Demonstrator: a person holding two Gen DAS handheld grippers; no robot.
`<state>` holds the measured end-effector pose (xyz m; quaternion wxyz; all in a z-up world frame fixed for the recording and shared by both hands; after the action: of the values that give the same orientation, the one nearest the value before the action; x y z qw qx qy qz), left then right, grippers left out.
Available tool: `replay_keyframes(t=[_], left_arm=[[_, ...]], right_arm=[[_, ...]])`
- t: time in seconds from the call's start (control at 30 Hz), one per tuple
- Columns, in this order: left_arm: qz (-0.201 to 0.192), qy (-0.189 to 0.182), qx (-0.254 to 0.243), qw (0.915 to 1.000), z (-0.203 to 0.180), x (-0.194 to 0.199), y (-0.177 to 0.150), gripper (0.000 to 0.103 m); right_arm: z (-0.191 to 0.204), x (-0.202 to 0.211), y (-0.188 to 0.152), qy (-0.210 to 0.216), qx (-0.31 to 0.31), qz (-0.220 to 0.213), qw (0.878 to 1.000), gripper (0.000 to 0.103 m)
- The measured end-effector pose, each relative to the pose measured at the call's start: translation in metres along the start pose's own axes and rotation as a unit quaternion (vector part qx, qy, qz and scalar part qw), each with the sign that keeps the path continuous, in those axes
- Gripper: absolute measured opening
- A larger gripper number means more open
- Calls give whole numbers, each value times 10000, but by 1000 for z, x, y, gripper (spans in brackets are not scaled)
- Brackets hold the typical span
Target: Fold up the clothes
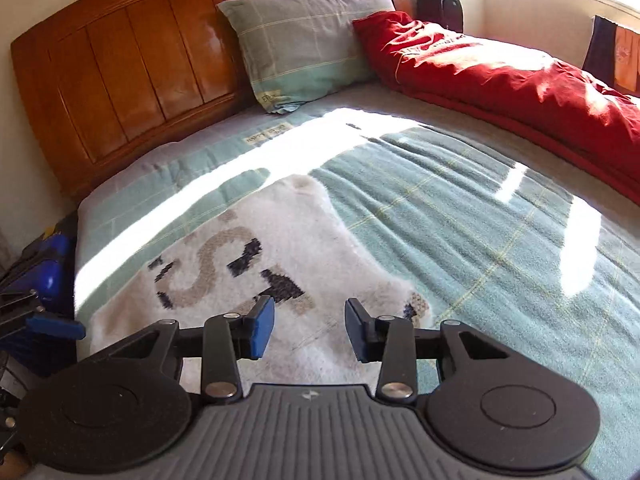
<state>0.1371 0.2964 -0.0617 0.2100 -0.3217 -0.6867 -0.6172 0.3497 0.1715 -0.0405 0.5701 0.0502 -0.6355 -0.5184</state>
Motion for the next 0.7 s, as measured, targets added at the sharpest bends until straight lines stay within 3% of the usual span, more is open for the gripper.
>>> replay_keyframes(t=[0.07, 0.2, 0.3, 0.4, 0.5, 0.6, 0.7], left_arm=[[-17, -110, -52, 9999, -6, -1, 0, 97], [-50, -330, -156, 9993, -18, -4, -1, 97], [-111, -475, -226, 9986, -26, -7, 0, 97], [-126, -651, -233, 9975, -34, -14, 4, 97], [-114, -700, -326, 9969, -47, -24, 11, 97], [-97, -780, -416, 9960, -59, -27, 14, 97], [-54, -859, -445, 9953, -67, -24, 8, 97]], right_arm=[[-13, -22, 2, -209, -38, 201, 9996, 45], [-34, -27, -21, -410, -301, 490, 9975, 48], [-47, -1, -32, -74, -1095, 290, 9935, 49], [-60, 18, -47, 495, -2060, 169, 9772, 50], [-69, 11, -58, 1082, -2974, 392, 9478, 52], [-66, -8, -67, 1038, -3230, 661, 9384, 55], [-64, -14, -70, 1082, -3468, 503, 9303, 56]])
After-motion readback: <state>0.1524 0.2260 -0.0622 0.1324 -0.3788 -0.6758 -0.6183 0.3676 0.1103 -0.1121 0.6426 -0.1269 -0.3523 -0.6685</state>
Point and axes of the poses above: each gripper's, at about its wrist camera, not at the fingertips, and x roughly against the way its jaws point, z to its left, y to its top, the point moved 5 cm from there along -x, roughly the way its jaws point
